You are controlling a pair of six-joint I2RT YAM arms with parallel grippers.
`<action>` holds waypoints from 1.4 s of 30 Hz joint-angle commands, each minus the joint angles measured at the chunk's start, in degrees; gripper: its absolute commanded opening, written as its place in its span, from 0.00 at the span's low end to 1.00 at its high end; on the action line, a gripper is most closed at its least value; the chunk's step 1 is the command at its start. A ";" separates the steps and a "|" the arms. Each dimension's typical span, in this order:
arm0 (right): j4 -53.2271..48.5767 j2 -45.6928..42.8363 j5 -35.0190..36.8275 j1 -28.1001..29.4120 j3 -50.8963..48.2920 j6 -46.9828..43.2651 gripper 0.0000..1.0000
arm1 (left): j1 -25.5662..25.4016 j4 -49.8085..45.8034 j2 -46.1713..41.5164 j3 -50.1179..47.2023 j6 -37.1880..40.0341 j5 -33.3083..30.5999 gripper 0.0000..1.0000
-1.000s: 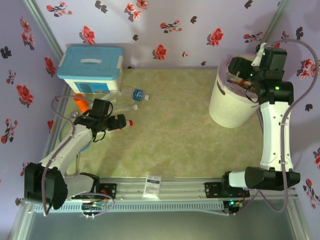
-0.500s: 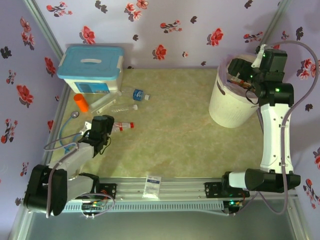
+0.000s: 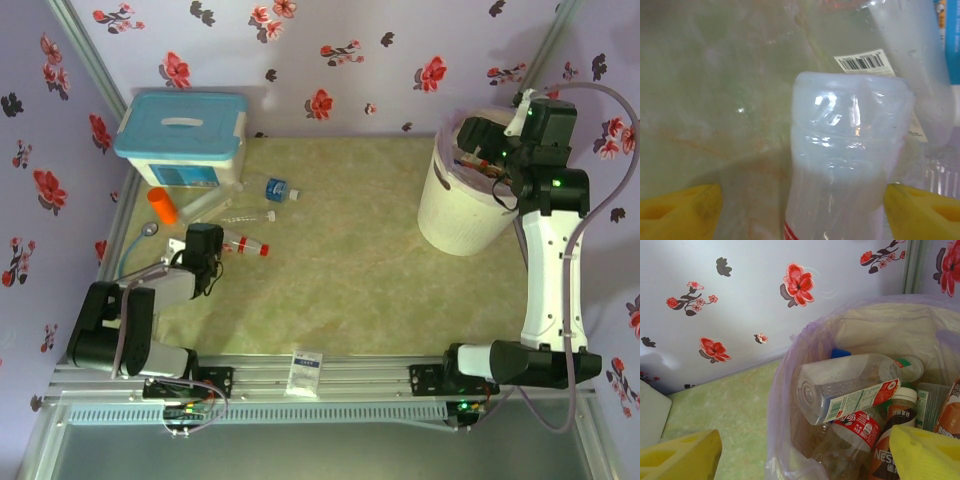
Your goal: Put the plastic bottles in the bin
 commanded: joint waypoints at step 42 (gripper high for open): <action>-2.16 17.07 -19.32 46.44 -0.23 -19.23 0.86 | -2.39 -26.01 -23.50 19.73 29.56 31.57 0.46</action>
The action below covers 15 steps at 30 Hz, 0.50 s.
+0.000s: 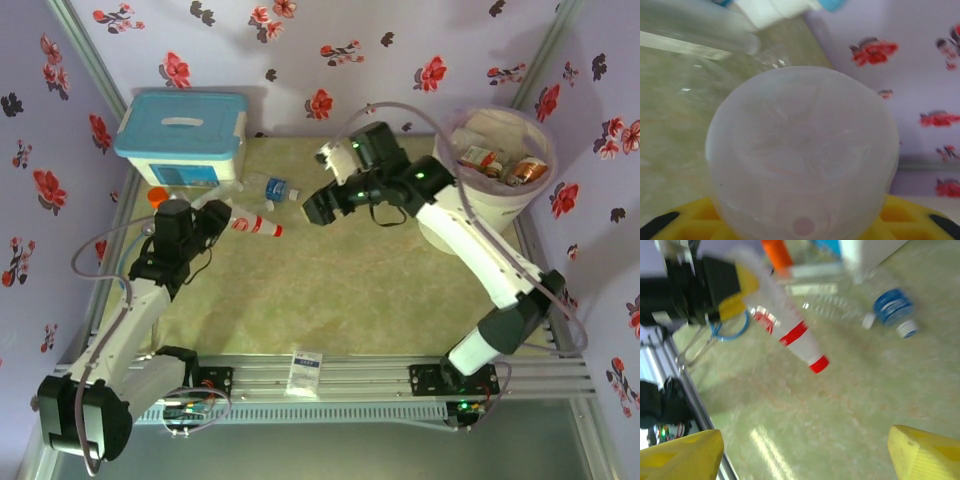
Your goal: Put the plastic bottles in the bin
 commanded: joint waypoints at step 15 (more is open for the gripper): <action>11.18 14.11 -11.97 2.38 -0.71 -4.15 0.87 | -5.00 7.51 9.29 7.56 4.32 21.72 0.46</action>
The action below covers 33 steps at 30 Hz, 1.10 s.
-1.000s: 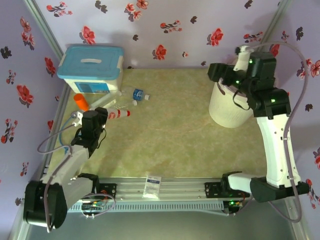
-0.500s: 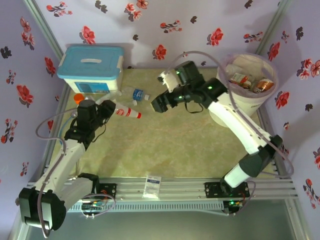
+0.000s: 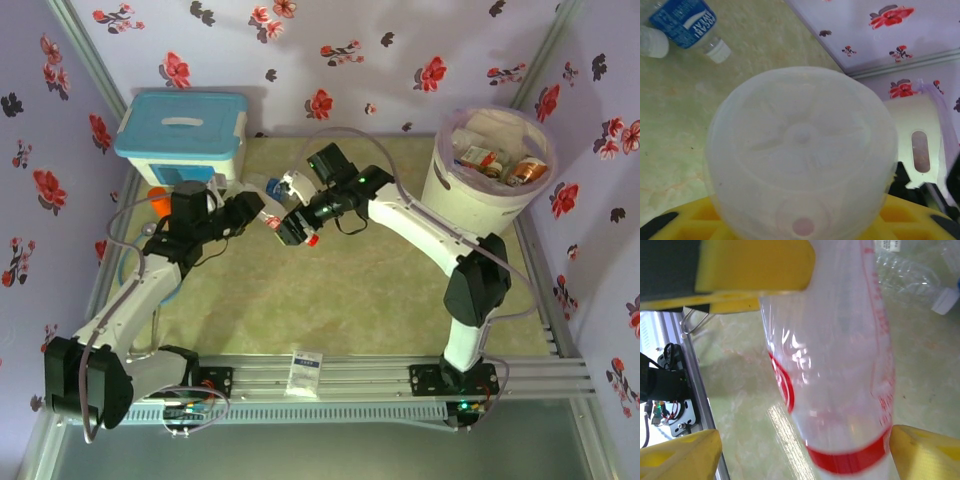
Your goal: Put the plastic bottles in the bin
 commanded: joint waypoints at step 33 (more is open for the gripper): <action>-5.46 -2.63 8.31 -6.38 9.34 2.43 0.51 | 1.58 7.38 -1.27 -1.61 1.29 2.60 1.00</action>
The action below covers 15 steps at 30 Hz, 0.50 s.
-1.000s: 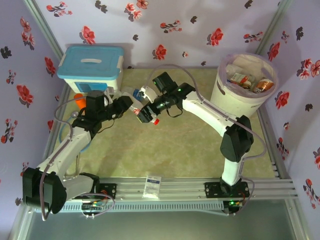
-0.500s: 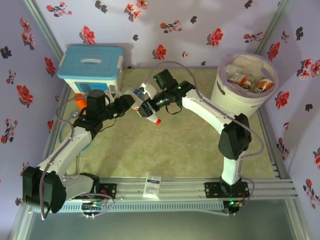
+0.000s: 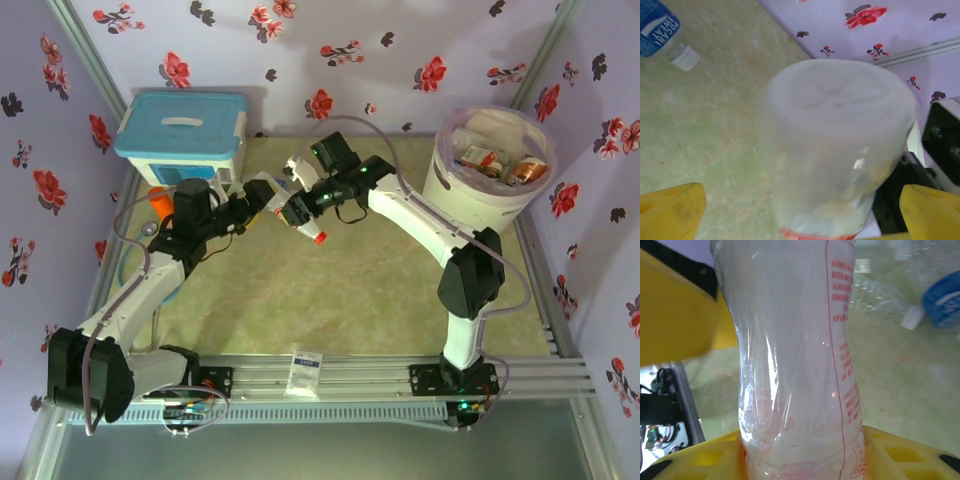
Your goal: Put the plastic bottles in the bin
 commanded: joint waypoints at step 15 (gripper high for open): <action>-10.00 -20.63 45.39 -26.82 15.96 3.40 0.46 | 2.01 -7.40 -1.18 -1.99 10.62 -5.40 0.97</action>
